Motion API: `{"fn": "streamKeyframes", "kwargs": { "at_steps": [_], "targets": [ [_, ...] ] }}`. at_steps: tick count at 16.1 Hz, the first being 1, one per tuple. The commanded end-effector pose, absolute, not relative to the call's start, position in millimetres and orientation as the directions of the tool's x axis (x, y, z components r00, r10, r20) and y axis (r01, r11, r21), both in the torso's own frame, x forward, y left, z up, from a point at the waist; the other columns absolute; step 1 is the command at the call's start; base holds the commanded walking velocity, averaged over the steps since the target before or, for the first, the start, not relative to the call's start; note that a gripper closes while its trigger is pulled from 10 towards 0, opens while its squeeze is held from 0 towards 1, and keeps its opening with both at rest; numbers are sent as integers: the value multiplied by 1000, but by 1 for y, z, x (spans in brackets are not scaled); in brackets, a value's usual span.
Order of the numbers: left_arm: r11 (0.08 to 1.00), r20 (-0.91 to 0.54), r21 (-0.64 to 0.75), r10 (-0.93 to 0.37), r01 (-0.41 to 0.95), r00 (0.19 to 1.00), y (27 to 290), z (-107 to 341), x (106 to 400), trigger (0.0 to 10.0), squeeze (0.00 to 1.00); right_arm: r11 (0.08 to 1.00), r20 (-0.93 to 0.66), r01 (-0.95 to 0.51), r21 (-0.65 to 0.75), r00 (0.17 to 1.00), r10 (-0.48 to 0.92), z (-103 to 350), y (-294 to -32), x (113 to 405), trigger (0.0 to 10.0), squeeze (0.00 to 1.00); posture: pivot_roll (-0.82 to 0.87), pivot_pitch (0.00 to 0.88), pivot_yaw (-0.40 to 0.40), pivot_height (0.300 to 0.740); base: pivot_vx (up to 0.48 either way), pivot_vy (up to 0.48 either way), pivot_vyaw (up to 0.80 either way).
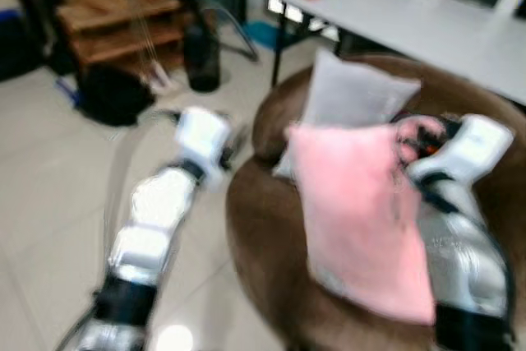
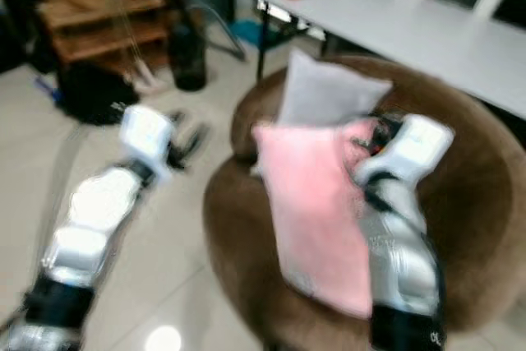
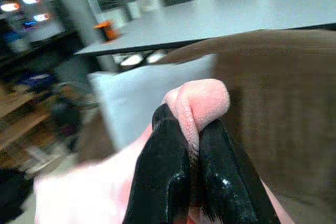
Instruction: Move the pillow to the sofa from floor
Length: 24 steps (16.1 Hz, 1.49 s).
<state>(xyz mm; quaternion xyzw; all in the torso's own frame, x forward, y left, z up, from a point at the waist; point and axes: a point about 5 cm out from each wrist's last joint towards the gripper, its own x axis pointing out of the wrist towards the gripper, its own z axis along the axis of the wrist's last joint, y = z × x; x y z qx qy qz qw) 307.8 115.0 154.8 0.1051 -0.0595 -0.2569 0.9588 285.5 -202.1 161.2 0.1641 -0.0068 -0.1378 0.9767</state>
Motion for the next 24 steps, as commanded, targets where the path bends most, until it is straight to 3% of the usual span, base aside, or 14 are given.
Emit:
{"fn": "streamKeyframes", "kwargs": {
  "at_steps": [1, 3, 8, 17, 21, 22, 24],
  "targets": [
    [851, 70, 247, -492, 462, 868, 124, 160, 308, 10000, 0, 914, 26, 235, 331, 966, -258, 175, -196, 286, 10000, 0, 72, 12, -60, 735, 398, 0, 0],
    [849, 64, 244, -497, 469, 866, 124, 158, 308, 10000, 0, 915, 28, 240, 324, 964, -263, 176, -197, 285, 10000, 0, 68, 13, -61, 735, 386, 0, 0],
    [674, -89, 246, -700, 697, 708, 118, 135, 280, 10000, 0, 918, 0, 222, 329, 972, -235, 174, -190, 289, 10000, 0, 67, 37, -70, 735, 0, 0, 0],
    [620, -161, 246, -732, 745, 662, 134, 138, 269, 10000, 0, 930, -37, 184, 318, 983, -182, 175, -179, 338, 10000, 0, 107, 117, -67, 735, 0, 0, 0],
    [615, -184, 249, -728, 748, 660, 142, 141, 267, 10000, 0, 919, -45, 312, 241, 950, -310, 173, -207, 377, 10000, 0, 137, 137, -67, 735, 0, 0, 0],
    [615, -188, 251, -727, 748, 661, 143, 141, 267, 10000, 0, 918, -32, 312, 246, 949, -314, 177, -211, 382, 10000, 1000, 144, 139, -67, 735, 0, 0, 0],
    [620, -187, 257, -721, 741, 668, 144, 143, 268, 10000, 0, 905, 46, 296, 307, 945, -325, 194, -221, 394, 10000, 1000, 159, 139, -74, 735, 0, 0, 0]
  ]
}}
